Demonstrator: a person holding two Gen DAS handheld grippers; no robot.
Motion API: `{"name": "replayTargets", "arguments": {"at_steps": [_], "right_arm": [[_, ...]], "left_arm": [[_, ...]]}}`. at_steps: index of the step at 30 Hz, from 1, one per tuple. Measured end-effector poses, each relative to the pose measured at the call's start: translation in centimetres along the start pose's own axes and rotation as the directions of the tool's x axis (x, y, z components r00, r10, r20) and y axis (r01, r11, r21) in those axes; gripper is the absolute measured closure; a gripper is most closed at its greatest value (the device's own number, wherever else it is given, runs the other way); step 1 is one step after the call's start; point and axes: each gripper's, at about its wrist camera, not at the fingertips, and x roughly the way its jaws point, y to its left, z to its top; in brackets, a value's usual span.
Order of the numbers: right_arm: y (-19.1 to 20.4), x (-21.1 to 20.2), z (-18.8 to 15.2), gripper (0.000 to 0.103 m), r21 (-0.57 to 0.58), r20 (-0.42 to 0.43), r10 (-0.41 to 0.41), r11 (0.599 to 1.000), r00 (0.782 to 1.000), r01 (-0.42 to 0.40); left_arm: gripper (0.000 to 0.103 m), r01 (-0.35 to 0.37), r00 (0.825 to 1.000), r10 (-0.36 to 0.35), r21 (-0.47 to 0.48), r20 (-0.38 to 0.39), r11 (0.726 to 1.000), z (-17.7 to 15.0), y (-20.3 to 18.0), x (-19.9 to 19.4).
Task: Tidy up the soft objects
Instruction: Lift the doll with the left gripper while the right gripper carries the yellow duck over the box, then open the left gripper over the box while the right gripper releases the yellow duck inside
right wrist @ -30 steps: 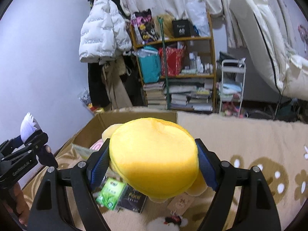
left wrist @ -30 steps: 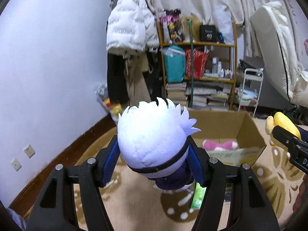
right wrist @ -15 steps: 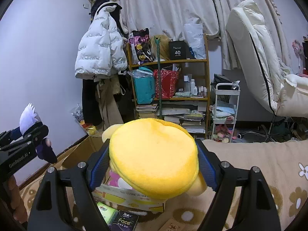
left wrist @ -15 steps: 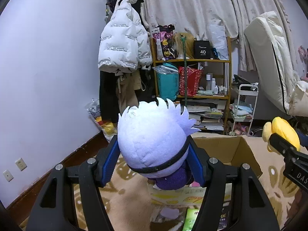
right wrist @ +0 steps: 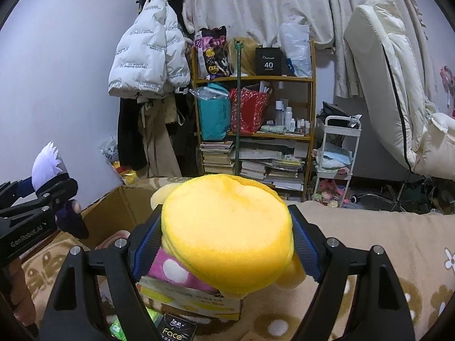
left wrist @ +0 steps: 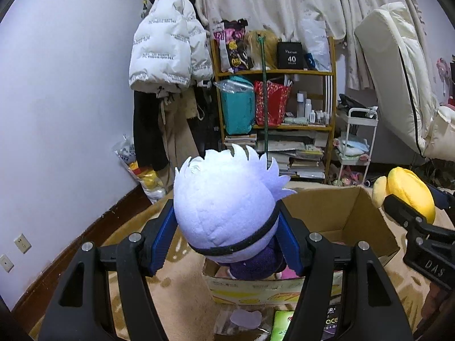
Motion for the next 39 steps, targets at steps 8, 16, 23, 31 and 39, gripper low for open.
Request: {"name": "replayTargets", "arguments": {"at_steps": [8,16,23,31,39], "right_arm": [[1.1,1.7,-1.2,0.017,-0.029,-0.041,0.031,0.999,0.999,-0.032],[2.1,2.4,-1.8,0.016,-0.05,-0.064,0.067,0.996,0.996,-0.071],[2.5,2.7,-1.9,0.016,-0.056,-0.088,0.081,0.995,0.993,-0.086],[2.0,3.3,-2.3,0.015,-0.031,-0.125,0.075,0.996,0.989,-0.08],[2.0,3.7,-2.7,0.012,-0.022,-0.145,0.076,0.997,0.987,-0.08]], "left_arm": [[0.037,0.025,0.998,-0.027,-0.037,-0.055,0.999,-0.7,0.6,1.9],[0.037,0.066,0.993,-0.072,-0.066,-0.095,0.996,-0.8,1.1,2.9],[0.037,0.117,0.981,-0.138,-0.153,-0.135,0.981,-0.7,2.4,3.9],[0.036,0.111,0.977,-0.132,-0.132,-0.166,0.985,-1.1,2.1,4.8],[0.024,0.109,0.976,-0.13,-0.128,-0.174,0.986,-1.1,2.1,4.9]]}}
